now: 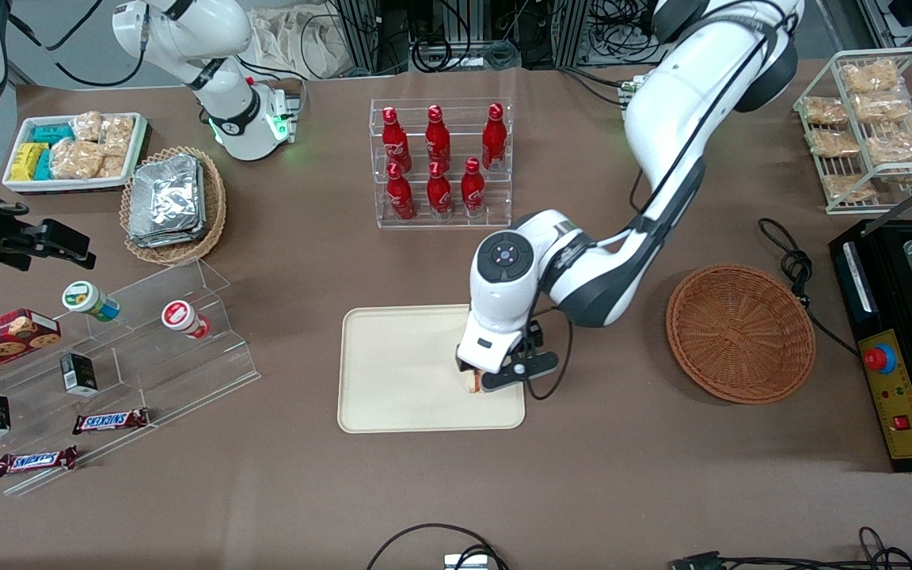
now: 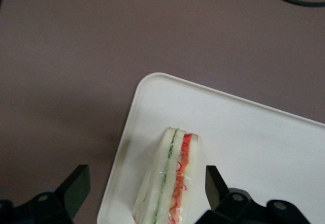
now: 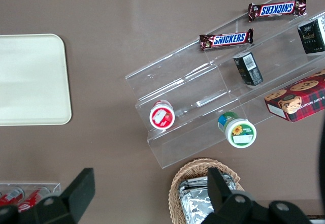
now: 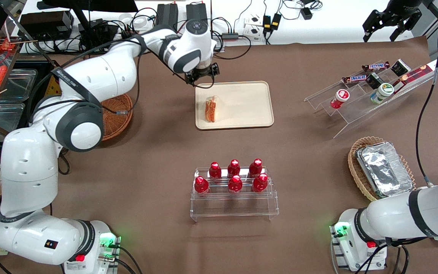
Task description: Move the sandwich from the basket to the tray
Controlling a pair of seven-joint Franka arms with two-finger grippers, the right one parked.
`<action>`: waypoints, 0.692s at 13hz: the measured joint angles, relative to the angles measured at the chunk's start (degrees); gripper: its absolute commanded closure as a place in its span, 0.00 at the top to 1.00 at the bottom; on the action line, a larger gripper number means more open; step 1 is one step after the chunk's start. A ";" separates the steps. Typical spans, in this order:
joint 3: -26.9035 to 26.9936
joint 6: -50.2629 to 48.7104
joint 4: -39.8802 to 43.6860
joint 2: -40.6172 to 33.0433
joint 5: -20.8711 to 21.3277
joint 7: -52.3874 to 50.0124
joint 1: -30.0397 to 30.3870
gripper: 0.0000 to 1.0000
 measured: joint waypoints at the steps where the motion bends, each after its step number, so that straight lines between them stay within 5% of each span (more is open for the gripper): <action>1: 0.84 -2.07 0.00 -1.76 0.01 -0.25 0.21 1.00; 6: 1.72 -8.55 0.00 -9.02 -0.65 1.76 7.08 1.00; 9: 1.78 -12.07 -0.01 -12.65 -5.13 9.42 11.63 1.00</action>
